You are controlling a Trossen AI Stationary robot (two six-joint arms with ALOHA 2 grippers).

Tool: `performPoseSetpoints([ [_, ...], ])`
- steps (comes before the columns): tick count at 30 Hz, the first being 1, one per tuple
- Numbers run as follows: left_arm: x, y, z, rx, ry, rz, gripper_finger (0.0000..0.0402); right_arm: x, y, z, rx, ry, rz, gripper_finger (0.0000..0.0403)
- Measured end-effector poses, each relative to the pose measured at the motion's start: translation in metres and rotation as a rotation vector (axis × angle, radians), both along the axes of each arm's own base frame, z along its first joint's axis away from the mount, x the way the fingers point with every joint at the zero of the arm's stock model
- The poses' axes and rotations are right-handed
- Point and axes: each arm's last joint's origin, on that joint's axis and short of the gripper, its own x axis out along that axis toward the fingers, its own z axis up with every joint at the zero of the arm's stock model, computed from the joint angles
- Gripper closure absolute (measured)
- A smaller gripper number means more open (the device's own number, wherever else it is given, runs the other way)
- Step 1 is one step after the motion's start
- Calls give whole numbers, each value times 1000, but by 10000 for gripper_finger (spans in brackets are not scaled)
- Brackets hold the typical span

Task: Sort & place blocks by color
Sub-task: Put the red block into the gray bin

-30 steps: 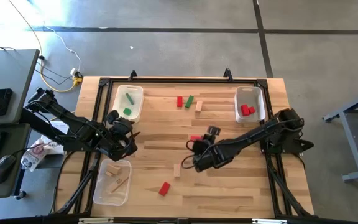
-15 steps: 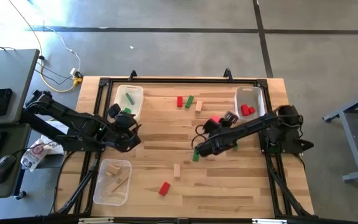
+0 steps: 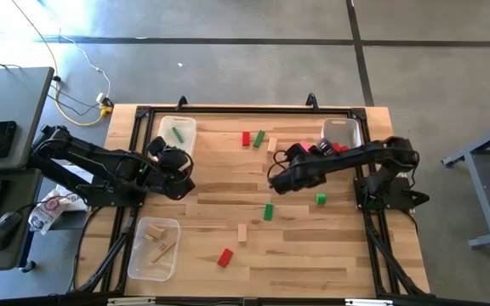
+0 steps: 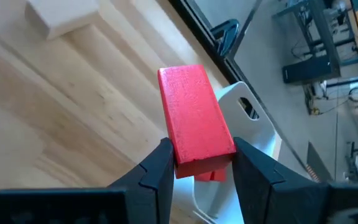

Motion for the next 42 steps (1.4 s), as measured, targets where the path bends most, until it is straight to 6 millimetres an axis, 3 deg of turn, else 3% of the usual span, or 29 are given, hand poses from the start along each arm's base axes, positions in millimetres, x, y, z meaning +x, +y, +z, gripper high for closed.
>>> performPoseSetpoints([
  [10, 0, 0, -1, -32, 7, -11, 183, -11, -29, 18, -3, -42, -71, 292],
  [18, 0, 0, -1, -34, 7, -12, 183, -16, -48, 14, -17, 0, -112, 292],
  [26, 0, 0, -1, -36, 7, -13, 183, -60, -63, -18, 8, 98, -262, 292],
  [33, 1, -1, 0, -38, -2, -13, 183, -92, -69, -15, 3, 30, -358, 292],
  [42, 2, -1, 0, -41, -17, -13, 183, -123, -78, -9, 69, -186, -482, 292],
])
